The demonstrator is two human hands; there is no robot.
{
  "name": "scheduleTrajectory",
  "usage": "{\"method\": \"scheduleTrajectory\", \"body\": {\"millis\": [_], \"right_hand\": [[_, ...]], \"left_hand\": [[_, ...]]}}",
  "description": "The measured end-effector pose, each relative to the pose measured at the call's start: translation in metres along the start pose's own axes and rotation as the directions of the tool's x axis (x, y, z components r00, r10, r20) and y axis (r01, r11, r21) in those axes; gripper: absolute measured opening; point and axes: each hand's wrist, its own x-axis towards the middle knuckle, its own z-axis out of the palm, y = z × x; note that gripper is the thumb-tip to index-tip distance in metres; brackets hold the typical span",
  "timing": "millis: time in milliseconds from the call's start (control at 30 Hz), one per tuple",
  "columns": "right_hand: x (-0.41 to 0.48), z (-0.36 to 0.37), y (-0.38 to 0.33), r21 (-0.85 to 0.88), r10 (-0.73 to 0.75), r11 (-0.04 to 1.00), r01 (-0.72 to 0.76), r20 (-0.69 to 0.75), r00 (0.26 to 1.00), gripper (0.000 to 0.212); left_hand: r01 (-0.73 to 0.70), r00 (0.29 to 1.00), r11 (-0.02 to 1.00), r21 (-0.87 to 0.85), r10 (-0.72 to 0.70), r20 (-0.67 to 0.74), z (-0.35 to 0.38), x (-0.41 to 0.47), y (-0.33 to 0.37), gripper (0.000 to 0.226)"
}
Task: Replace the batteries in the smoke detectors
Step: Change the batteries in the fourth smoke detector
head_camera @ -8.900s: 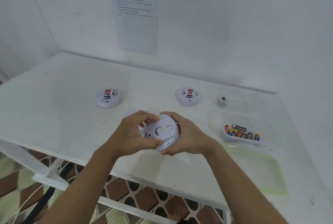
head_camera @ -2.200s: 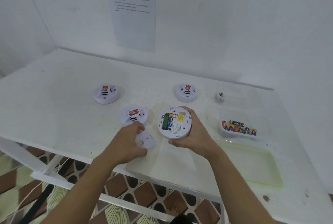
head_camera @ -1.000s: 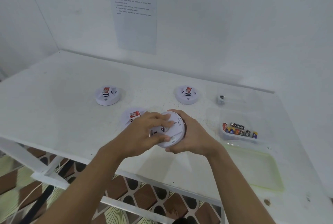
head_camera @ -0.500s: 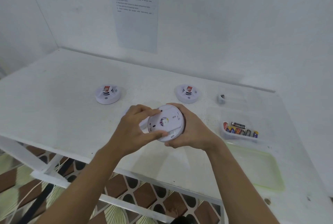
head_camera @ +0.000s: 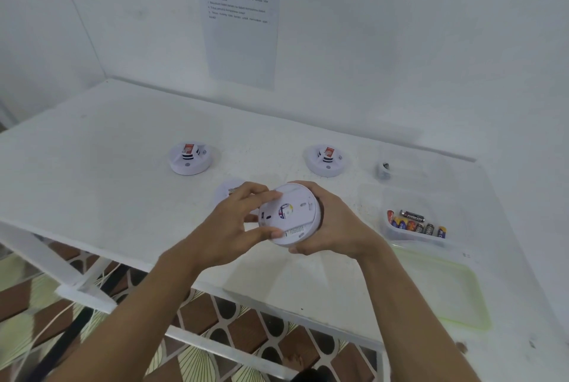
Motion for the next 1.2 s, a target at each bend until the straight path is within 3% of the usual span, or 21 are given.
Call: {"method": "scheduleTrajectory", "body": {"millis": [267,500,633,767,833,900,967,1100,1200], "right_hand": [[0.002,0.003,0.002,0.06,0.019,0.998,-0.021,0.034,0.999,0.093],[0.002,0.006,0.004,0.266,0.04,0.963,-0.052,0.051,0.998,0.083],[0.002,0.014,0.007,0.414,0.053,0.906,-0.085,0.088,0.995,0.079],[0.001,0.023,0.004,0.339,0.14,0.93,-0.142,0.028,0.99,0.1],[-0.001,0.027,0.003,0.268,0.138,0.955,-0.123,-0.037,0.99,0.088],[-0.002,0.031,0.0,0.206,0.103,0.976,-0.076,-0.12,0.987,0.062],[-0.005,0.037,-0.004,0.196,0.074,0.98,-0.036,-0.19,0.979,0.045],[-0.009,0.043,-0.009,0.265,0.084,0.964,-0.023,-0.22,0.972,0.037],[-0.011,0.045,-0.011,0.288,0.123,0.956,-0.056,-0.22,0.968,0.032]], "left_hand": [[-0.004,1.0,0.995,0.098,0.002,0.021,-0.001,-0.002,-0.006,0.064],[-0.116,0.984,0.992,0.039,0.12,-0.128,0.004,-0.014,-0.005,0.048],[-0.184,0.955,0.97,0.159,0.215,-0.206,0.012,-0.018,-0.01,0.051],[-0.123,0.936,0.979,0.16,0.168,-0.309,0.014,-0.019,-0.012,0.041],[-0.005,0.932,0.996,0.09,0.038,-0.361,0.013,-0.021,-0.004,0.035],[0.1,0.913,0.994,-0.035,-0.105,-0.394,0.015,-0.021,0.005,0.029],[0.124,0.89,0.98,-0.158,-0.18,-0.42,0.017,-0.018,0.01,0.031],[0.111,0.855,0.894,-0.435,-0.309,-0.418,0.018,-0.009,0.013,0.04],[0.139,0.869,0.788,-0.6,-0.388,-0.308,0.018,-0.006,0.016,0.044]]}}
